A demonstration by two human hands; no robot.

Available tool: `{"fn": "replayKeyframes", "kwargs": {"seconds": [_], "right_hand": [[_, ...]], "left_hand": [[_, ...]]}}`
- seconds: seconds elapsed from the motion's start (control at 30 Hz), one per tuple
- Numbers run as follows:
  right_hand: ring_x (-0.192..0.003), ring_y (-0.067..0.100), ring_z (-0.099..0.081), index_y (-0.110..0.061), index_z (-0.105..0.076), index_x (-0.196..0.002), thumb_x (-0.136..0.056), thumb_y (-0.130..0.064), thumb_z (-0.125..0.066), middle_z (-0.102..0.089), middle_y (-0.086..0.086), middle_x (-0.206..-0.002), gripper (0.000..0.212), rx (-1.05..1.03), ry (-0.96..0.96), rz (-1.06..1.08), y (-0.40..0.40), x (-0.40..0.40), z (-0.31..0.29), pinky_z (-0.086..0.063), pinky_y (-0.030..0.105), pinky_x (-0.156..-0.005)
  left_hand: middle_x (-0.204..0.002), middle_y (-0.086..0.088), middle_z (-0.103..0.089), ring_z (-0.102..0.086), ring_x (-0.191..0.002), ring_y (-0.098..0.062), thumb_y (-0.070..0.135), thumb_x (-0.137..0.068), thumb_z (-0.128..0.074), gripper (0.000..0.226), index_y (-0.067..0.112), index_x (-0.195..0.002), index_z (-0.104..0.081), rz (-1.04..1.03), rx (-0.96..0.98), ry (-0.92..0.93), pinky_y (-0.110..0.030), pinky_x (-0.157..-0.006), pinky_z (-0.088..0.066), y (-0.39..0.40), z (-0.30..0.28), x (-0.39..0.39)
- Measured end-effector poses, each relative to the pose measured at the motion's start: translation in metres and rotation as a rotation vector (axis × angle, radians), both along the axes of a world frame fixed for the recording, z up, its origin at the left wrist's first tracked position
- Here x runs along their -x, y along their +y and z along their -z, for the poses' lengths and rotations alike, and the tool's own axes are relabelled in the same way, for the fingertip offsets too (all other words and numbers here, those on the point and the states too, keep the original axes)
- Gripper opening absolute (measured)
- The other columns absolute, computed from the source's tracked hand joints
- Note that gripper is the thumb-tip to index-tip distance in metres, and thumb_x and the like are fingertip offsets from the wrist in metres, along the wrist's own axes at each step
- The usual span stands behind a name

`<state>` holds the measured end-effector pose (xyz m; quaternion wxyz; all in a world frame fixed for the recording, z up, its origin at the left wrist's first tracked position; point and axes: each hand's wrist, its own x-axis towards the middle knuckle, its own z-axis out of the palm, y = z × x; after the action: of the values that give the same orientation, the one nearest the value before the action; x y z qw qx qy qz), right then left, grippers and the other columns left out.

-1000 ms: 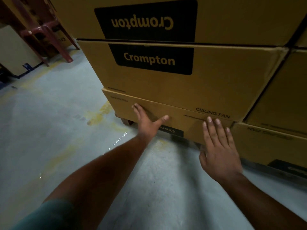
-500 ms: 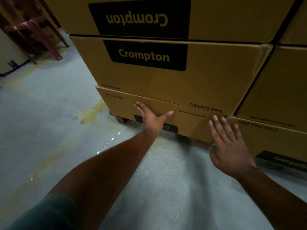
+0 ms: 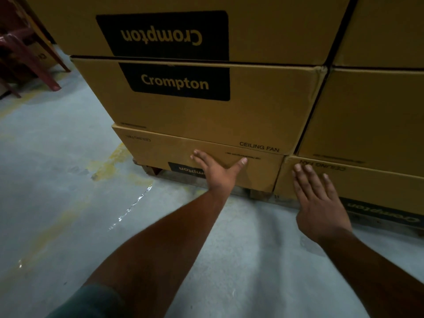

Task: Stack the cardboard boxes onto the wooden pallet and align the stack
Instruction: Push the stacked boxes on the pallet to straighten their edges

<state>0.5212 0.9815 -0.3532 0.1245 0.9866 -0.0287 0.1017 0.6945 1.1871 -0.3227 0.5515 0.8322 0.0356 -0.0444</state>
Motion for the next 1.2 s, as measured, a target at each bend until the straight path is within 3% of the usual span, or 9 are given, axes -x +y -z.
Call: {"fn": "replayKeyframes", "kwargs": {"seconds": [0.1, 0.17, 0.27, 0.37, 0.47, 0.57, 0.77, 0.97, 1.2], "right_hand": [[-0.155, 0.032, 0.03, -0.009, 0.011, -0.162, -0.092, -0.027, -0.035, 0.032, 0.014, -0.168, 0.086, -0.036, 0.146, 0.061, 0.006, 0.0, -0.005, 0.005, 0.053, -0.129], [-0.153, 0.027, 0.035, -0.014, 0.02, -0.162, -0.095, -0.025, -0.036, 0.038, 0.009, -0.166, 0.088, -0.104, 0.184, 0.003, 0.0, 0.005, -0.012, 0.012, 0.049, -0.128], [-0.161, 0.027, -0.008, -0.019, -0.008, -0.167, -0.095, -0.015, -0.051, -0.005, 0.008, -0.175, 0.084, -0.232, 0.151, -0.128, -0.015, 0.022, -0.023, -0.012, 0.045, -0.128], [-0.135, 0.028, -0.054, -0.02, -0.038, -0.157, -0.094, -0.013, -0.062, -0.053, 0.008, -0.153, 0.067, -0.474, 0.015, 0.053, -0.027, 0.041, -0.034, -0.048, 0.042, -0.108], [-0.112, 0.026, -0.062, -0.015, -0.055, -0.143, -0.096, -0.01, -0.06, -0.064, 0.008, -0.128, 0.048, -0.615, -0.075, 0.177, -0.026, 0.049, -0.043, -0.056, 0.039, -0.089], [-0.109, 0.022, -0.063, -0.013, -0.063, -0.135, -0.096, -0.01, -0.061, -0.065, 0.005, -0.123, 0.039, -0.791, -0.135, 0.303, -0.01, 0.055, -0.067, -0.054, 0.035, -0.088], [-0.104, 0.025, -0.068, -0.013, -0.072, -0.126, -0.095, -0.01, -0.062, -0.07, 0.008, -0.119, 0.033, -0.978, 0.024, 0.341, 0.042, 0.079, -0.188, -0.055, 0.037, -0.088], [-0.107, 0.012, -0.066, -0.017, -0.072, -0.127, -0.099, -0.013, -0.062, -0.069, -0.001, -0.127, 0.03, -1.166, -0.01, 0.407, 0.085, 0.139, -0.42, -0.056, 0.035, -0.092], [-0.101, -0.013, -0.063, -0.022, -0.072, -0.126, -0.101, -0.02, -0.066, -0.069, -0.012, -0.12, 0.026, -1.344, -0.1, 0.567, 0.106, 0.256, -0.626, -0.047, 0.002, -0.076]], "left_hand": [[-0.165, -0.002, 0.037, -0.001, -0.157, -0.033, 0.055, -0.068, -0.09, 0.15, 0.024, -0.159, 0.026, 0.118, -0.032, 0.069, -0.03, -0.114, -0.022, 0.001, 0.009, 0.019], [-0.169, -0.001, 0.027, -0.005, -0.158, -0.028, 0.05, -0.075, -0.088, 0.139, 0.028, -0.161, 0.019, 0.255, -0.086, 0.083, -0.029, -0.114, -0.02, -0.002, 0.02, 0.042], [-0.173, -0.001, -0.01, -0.017, -0.157, -0.02, 0.039, -0.089, -0.079, 0.105, 0.024, -0.166, -0.009, 0.473, -0.24, -0.011, -0.029, -0.121, -0.019, -0.006, 0.033, 0.078], [-0.165, -0.002, -0.036, -0.028, -0.154, -0.016, 0.031, -0.097, -0.07, 0.071, 0.019, -0.158, -0.038, 0.648, -0.296, -0.119, -0.025, -0.121, -0.024, -0.014, 0.029, 0.099], [-0.154, 0.0, -0.052, -0.042, -0.147, -0.016, 0.019, -0.098, -0.066, 0.05, 0.017, -0.147, -0.056, 0.718, -0.256, -0.235, -0.026, -0.119, -0.032, -0.02, 0.011, 0.104], [-0.149, 0.002, -0.058, -0.048, -0.142, -0.012, 0.016, -0.1, -0.061, 0.043, 0.018, -0.143, -0.06, 0.724, -0.26, -0.307, -0.029, -0.117, -0.039, -0.01, -0.024, 0.108], [-0.142, 0.002, -0.064, -0.058, -0.131, -0.015, 0.023, -0.101, -0.059, 0.04, 0.02, -0.141, -0.062, 0.702, -0.327, -0.159, -0.035, -0.11, -0.047, 0.024, -0.158, 0.134], [-0.135, 0.003, -0.068, -0.062, -0.125, -0.013, 0.023, -0.1, -0.062, 0.035, 0.018, -0.134, -0.068, 0.716, -0.292, -0.056, -0.032, -0.109, -0.049, 0.061, -0.361, 0.204], [-0.126, 0.005, -0.072, -0.065, -0.118, -0.009, 0.02, -0.098, -0.068, 0.03, 0.016, -0.127, -0.071, 0.603, -0.165, 0.022, -0.032, -0.103, -0.053, 0.105, -0.535, 0.311]]}}
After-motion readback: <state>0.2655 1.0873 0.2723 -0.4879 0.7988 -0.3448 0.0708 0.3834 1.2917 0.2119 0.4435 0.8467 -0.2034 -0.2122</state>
